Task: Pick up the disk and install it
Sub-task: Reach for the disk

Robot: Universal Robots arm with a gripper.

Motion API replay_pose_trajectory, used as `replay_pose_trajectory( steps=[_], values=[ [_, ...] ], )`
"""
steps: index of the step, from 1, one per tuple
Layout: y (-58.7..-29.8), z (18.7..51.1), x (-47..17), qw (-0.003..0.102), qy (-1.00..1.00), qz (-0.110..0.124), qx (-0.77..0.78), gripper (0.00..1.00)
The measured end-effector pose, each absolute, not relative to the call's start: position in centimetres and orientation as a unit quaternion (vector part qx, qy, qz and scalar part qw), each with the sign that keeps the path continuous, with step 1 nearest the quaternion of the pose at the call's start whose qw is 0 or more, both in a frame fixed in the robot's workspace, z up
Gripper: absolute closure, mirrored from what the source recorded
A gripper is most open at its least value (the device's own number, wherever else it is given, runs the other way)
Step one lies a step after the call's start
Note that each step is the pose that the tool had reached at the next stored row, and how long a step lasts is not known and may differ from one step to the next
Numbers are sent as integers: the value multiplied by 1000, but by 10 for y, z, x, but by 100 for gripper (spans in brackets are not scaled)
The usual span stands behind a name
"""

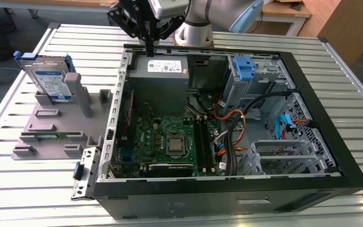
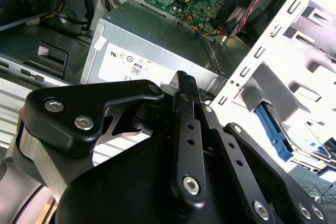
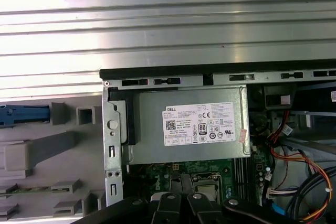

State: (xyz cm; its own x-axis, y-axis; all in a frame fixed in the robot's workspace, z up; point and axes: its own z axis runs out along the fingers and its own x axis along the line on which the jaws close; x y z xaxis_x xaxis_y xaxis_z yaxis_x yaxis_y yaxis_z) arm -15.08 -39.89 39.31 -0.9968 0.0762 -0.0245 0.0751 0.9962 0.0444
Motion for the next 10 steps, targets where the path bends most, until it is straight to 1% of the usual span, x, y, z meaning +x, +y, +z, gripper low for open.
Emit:
replay_pose_trajectory(
  steps=[10],
  values=[
    [-399,393,-153,13,999,22,38,89]
  ],
)
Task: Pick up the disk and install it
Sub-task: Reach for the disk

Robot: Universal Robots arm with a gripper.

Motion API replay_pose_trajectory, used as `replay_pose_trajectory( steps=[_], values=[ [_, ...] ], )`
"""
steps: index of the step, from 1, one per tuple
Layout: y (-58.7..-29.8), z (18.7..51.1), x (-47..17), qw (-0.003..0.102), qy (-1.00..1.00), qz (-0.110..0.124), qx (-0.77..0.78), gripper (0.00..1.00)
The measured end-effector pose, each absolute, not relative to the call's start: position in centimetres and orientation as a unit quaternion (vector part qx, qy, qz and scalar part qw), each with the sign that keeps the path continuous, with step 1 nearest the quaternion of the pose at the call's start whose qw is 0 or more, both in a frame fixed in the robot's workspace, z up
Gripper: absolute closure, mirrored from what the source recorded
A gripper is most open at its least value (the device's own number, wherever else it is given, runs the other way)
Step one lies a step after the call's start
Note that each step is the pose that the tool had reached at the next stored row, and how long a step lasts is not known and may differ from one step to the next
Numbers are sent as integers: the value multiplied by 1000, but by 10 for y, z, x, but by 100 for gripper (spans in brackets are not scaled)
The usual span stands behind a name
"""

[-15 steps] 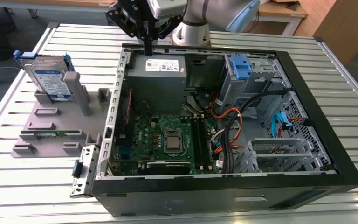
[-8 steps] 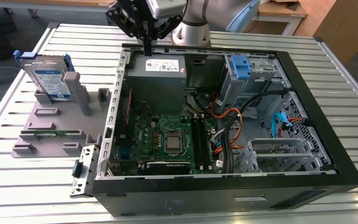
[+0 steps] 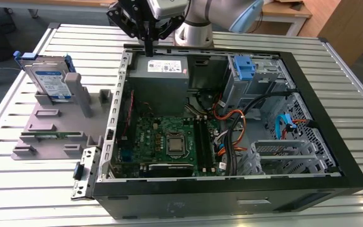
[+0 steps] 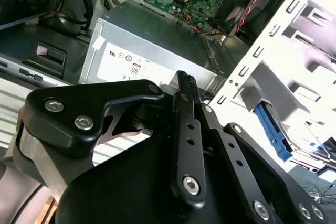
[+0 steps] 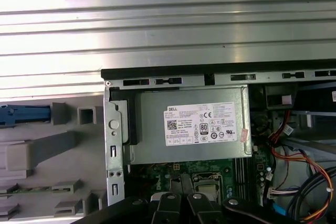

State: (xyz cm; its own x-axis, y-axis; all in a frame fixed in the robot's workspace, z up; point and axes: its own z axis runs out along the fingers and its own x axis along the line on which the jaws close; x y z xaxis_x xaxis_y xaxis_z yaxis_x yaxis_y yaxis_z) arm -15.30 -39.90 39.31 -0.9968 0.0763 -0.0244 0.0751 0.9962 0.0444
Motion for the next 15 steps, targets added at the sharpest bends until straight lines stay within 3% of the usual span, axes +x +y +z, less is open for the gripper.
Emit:
replay_pose_trajectory(
  steps=[15],
  values=[
    [-399,393,-164,13,999,22,38,89]
  ],
)
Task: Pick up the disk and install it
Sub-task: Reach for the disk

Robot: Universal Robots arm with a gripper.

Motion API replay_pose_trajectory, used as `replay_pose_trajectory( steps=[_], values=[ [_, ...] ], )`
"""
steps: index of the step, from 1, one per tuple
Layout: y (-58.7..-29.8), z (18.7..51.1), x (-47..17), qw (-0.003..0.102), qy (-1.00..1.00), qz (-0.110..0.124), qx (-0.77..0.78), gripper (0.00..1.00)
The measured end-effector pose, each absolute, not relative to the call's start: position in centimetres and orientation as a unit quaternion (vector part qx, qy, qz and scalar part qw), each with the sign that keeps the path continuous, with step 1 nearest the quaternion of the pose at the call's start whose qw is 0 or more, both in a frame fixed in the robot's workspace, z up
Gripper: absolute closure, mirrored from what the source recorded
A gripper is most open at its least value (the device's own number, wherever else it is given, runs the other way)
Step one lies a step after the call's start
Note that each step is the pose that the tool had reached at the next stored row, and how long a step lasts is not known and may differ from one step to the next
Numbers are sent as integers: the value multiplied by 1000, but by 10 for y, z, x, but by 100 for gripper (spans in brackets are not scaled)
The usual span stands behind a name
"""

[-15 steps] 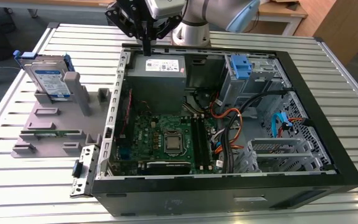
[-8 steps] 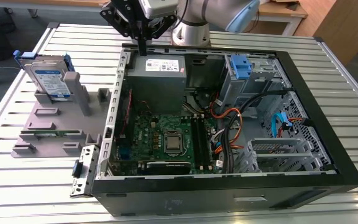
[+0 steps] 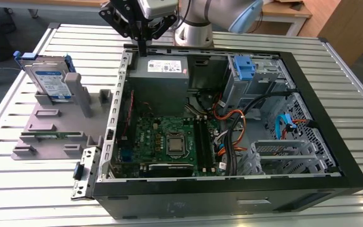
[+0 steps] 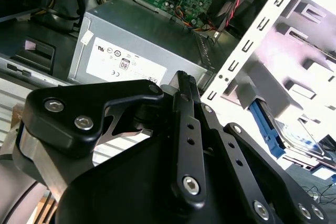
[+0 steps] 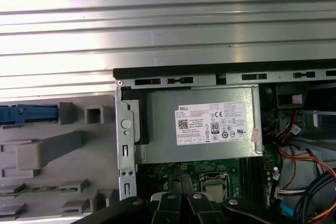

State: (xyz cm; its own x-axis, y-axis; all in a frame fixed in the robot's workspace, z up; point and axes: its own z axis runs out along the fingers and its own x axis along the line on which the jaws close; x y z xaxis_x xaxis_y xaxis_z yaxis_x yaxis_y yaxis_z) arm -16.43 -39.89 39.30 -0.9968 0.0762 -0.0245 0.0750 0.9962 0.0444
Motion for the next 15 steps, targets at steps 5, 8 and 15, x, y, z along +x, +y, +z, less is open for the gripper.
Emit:
replay_pose_trajectory(
  steps=[5,8,15],
  values=[
    [-399,393,-165,13,999,22,38,89],
    [-399,393,-166,13,999,22,38,89],
    [-399,393,-167,13,999,22,38,89]
  ],
)
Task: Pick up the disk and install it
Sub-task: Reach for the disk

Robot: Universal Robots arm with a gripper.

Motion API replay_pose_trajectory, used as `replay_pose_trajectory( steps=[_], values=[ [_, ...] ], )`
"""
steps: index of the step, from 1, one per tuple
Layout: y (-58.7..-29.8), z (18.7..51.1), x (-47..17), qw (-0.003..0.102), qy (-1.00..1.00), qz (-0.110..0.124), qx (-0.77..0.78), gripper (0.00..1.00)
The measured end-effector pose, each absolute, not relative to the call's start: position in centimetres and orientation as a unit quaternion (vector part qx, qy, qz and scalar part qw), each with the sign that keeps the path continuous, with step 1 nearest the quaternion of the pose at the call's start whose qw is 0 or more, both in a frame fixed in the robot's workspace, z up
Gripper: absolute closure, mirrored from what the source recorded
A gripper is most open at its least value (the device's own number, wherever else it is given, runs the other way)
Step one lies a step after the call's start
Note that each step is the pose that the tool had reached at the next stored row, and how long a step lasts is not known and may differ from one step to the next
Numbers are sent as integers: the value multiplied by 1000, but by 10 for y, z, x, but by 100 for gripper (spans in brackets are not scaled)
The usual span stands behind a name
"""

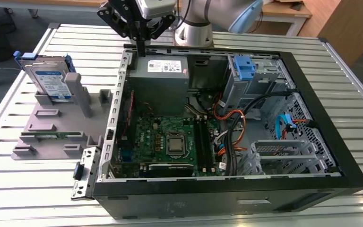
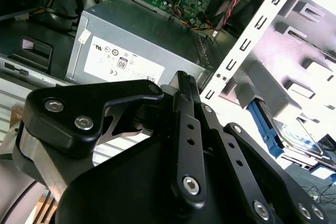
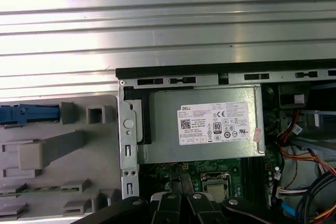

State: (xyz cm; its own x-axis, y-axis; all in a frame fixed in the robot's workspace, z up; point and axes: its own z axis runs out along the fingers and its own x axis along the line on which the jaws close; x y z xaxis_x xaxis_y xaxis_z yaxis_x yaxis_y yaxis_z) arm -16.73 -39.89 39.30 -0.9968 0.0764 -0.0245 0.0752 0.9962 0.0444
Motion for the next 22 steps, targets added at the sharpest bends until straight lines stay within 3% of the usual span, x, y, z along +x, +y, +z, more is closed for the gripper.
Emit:
replay_pose_trajectory(
  steps=[22],
  values=[
    [-399,393,-187,13,999,22,38,89]
  ],
)
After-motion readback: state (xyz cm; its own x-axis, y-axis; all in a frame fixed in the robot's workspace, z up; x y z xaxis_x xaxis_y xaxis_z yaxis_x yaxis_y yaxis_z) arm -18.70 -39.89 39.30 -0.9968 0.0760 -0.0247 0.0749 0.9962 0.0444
